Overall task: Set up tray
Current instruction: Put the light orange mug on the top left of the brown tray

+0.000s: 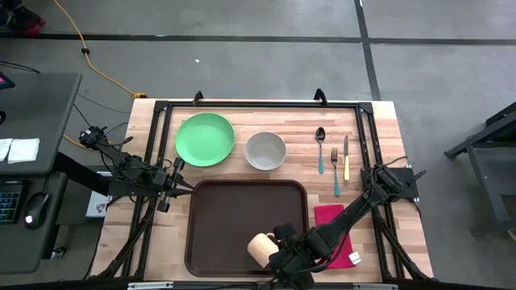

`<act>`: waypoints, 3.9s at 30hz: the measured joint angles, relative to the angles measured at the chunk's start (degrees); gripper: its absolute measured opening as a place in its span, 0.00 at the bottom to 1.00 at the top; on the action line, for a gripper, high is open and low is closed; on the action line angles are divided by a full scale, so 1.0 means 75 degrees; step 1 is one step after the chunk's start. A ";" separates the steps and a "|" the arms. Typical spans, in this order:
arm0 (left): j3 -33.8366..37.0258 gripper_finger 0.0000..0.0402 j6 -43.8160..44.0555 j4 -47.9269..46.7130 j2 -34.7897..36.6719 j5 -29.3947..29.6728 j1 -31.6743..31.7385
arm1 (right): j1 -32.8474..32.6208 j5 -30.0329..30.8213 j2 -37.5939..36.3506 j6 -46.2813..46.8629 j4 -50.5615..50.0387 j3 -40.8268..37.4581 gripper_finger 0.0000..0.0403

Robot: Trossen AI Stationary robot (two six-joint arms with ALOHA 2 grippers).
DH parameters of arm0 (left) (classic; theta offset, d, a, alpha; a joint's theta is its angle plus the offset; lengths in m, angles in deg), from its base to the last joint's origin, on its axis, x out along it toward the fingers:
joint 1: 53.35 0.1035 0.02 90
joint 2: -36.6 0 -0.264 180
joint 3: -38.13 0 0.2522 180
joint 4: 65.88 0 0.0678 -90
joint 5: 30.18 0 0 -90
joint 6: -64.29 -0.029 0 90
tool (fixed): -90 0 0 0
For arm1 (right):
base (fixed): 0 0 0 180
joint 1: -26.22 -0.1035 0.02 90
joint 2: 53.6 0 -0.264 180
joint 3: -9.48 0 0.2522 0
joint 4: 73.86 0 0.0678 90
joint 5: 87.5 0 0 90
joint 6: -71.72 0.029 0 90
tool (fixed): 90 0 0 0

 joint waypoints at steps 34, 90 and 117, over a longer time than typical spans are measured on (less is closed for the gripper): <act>0.0009 0.18 -0.0015 0.0009 0.0000 0.0015 0.0000 | 0.0083 0.1277 0.0708 -0.0175 0.0341 0.0008 0.37; 0.0009 0.18 -0.0009 0.0009 0.0003 0.0006 -0.0003 | 0.0661 0.1995 0.0890 -0.0032 0.1106 -0.0561 0.00; 0.0038 0.18 -0.0005 0.0453 0.0000 0.0007 -0.0001 | 0.1961 0.0177 0.0160 -0.1564 -0.0204 0.0763 0.00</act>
